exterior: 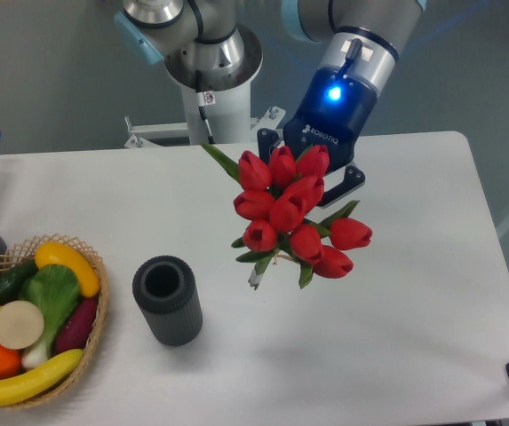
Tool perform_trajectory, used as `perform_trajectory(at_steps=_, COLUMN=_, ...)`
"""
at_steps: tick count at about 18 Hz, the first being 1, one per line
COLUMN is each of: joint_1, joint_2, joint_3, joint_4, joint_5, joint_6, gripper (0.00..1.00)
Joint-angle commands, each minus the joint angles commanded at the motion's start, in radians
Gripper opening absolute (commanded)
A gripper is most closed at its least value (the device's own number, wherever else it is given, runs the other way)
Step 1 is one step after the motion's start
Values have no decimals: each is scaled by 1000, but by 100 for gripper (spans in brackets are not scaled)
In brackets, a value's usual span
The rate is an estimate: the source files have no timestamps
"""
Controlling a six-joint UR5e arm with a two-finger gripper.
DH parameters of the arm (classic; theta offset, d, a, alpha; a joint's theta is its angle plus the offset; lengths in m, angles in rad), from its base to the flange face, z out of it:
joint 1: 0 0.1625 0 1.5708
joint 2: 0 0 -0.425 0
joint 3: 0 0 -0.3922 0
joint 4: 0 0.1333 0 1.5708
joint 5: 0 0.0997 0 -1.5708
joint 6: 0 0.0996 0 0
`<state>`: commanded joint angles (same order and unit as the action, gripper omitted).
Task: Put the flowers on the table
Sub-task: 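Carry the red tulip bunch in the gripper toward the open table area, then lower the tulips and tilt the gripper to lay them flat on the table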
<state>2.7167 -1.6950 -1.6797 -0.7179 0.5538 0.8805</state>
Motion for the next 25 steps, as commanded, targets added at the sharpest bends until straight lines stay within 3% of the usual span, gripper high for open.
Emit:
perform_trajectory(at_steps=5, joint_1=3, joint_2=6, joint_3=0, joint_4=-3, joint_5=12, joint_6=-5, gripper=25)
perform_trajectory(at_steps=9, joint_1=38, joint_2=47, joint_3=-17, joint_4=-6, joint_5=49, joint_6=-6, gripper=25)
perform_trajectory(at_steps=19, joint_1=-11, joint_2=75, joint_3=-66, joint_4=-12, joint_5=490, joint_6=51, gripper=25)
perform_trajectory(at_steps=22, joint_1=-61, joint_2=60, joint_3=-77, joint_4=-14, joint_5=641, joint_6=80, gripper=25)
perform_trajectory(at_steps=25, joint_1=-126, joint_2=8, joint_3=-74, joint_4=-15, joint_5=783, joint_6=86, gripper=25)
